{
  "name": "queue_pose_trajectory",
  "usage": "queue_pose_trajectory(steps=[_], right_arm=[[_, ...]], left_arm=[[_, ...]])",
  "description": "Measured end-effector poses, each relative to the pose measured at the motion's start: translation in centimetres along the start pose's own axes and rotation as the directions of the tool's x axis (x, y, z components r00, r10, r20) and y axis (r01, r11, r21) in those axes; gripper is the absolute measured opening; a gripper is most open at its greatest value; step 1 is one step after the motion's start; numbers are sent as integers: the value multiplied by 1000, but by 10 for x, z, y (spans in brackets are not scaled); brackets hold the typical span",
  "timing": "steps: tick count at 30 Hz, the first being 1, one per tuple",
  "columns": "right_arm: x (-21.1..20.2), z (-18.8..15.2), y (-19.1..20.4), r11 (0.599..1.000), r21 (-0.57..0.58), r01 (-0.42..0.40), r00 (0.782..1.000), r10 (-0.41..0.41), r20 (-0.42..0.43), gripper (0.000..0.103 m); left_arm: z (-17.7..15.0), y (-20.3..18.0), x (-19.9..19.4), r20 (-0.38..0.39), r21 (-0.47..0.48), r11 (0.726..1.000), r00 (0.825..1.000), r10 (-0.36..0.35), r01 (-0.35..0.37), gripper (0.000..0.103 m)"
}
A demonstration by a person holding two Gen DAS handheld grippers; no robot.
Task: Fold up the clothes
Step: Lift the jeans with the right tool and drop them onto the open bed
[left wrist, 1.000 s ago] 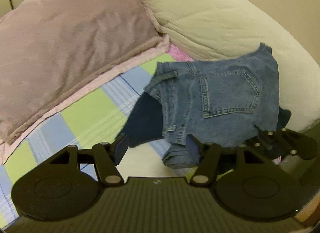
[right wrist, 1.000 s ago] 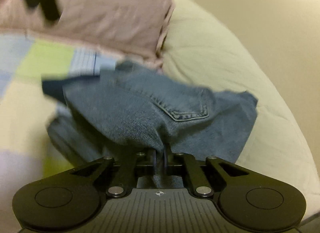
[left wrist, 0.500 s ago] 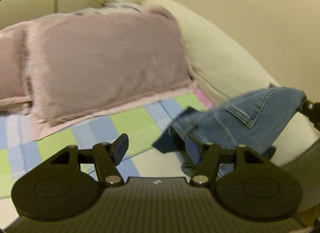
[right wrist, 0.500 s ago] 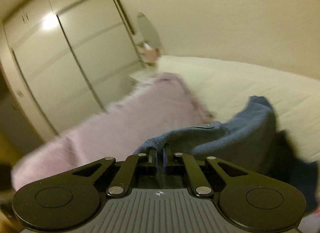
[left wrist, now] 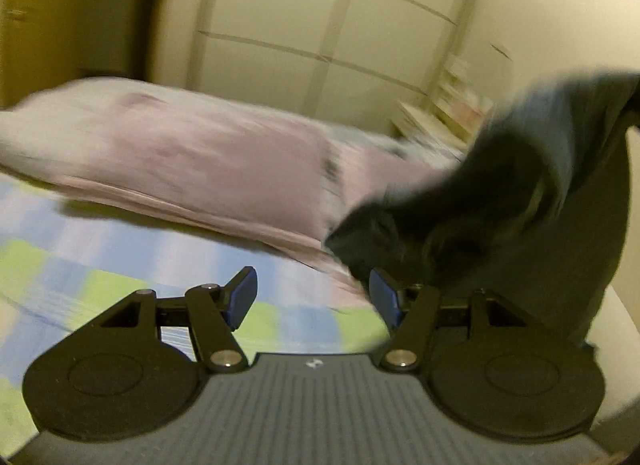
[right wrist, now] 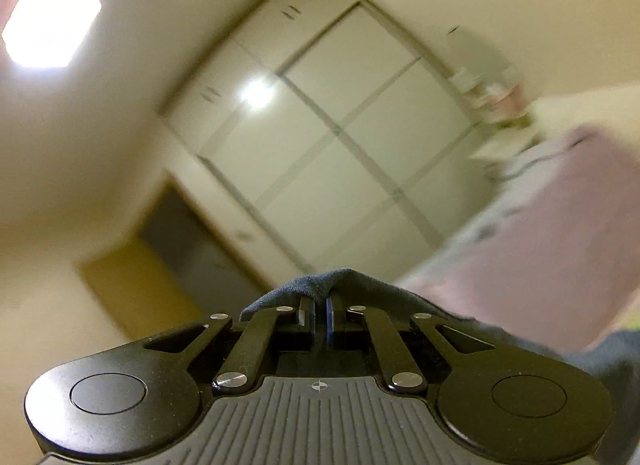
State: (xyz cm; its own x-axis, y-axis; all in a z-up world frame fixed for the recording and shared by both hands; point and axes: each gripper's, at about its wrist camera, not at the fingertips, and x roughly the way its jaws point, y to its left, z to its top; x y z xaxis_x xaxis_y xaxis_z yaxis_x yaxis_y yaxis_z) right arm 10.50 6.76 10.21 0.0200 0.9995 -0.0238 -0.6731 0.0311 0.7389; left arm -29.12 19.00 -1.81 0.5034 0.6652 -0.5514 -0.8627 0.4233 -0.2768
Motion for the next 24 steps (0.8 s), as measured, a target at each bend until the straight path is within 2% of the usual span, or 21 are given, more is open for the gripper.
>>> queue_pose_trajectory(steps=[2, 5, 7, 8, 9, 10, 11, 13, 15, 16, 17, 19, 20, 23, 24], right_arm=[[21, -10, 32, 991, 92, -101, 995, 100, 20, 3], [30, -28, 52, 960, 222, -170, 984, 154, 87, 3], [24, -47, 44, 965, 239, -107, 992, 87, 96, 3], [24, -59, 36, 977, 213, -7, 1000, 3, 15, 3], [25, -72, 26, 980, 177, 96, 994, -84, -73, 4], [34, -90, 12, 968, 111, 227, 949, -194, -249, 8], [41, -107, -2, 942, 31, 335, 867, -296, -401, 23], [44, -138, -30, 910, 14, 414, 768, -341, -542, 25], [47, -168, -57, 876, -20, 482, 649, -372, -664, 26], [51, -173, -58, 884, -71, 462, 630, -384, -676, 27], [51, -178, -53, 896, -121, 428, 622, -389, -679, 28], [34, -194, -40, 911, -215, 351, 621, -398, -675, 30], [17, -215, -24, 909, -278, 310, 612, -415, -673, 31], [-6, -256, 0, 859, -474, 193, 595, -487, -640, 32], [-10, -264, -1, 849, -498, 174, 579, -497, -646, 32]], left_arm=[[10, 39, -30, 49, -37, 997, 997, 67, -65, 58], [17, 80, -64, 95, -94, 987, 986, 140, -131, 58], [16, 98, -77, 88, -108, 982, 982, 168, -158, 58], [11, 105, -81, 72, -108, 979, 981, 180, -172, 58], [6, 111, -85, 54, -107, 977, 980, 192, -186, 58], [1, 118, -89, 37, -106, 974, 978, 204, -200, 58], [-6, 121, -88, 4, -105, 971, 976, 216, -214, 58], [-20, 121, -80, -72, -91, 967, 970, 233, -239, 58], [-31, 115, -72, -131, -56, 968, 963, 237, -246, 58], [-36, 112, -68, -157, -33, 968, 958, 240, -248, 58], [-41, 104, -64, -185, -3, 969, 952, 242, -247, 58], [-55, 89, -63, -212, 44, 967, 944, 254, -250, 58], [-61, 80, -63, -227, 63, 965, 938, 263, -255, 59], [-85, 70, -66, -267, 102, 957, 919, 289, -272, 59], [-93, 67, -67, -280, 115, 954, 913, 298, -277, 59]])
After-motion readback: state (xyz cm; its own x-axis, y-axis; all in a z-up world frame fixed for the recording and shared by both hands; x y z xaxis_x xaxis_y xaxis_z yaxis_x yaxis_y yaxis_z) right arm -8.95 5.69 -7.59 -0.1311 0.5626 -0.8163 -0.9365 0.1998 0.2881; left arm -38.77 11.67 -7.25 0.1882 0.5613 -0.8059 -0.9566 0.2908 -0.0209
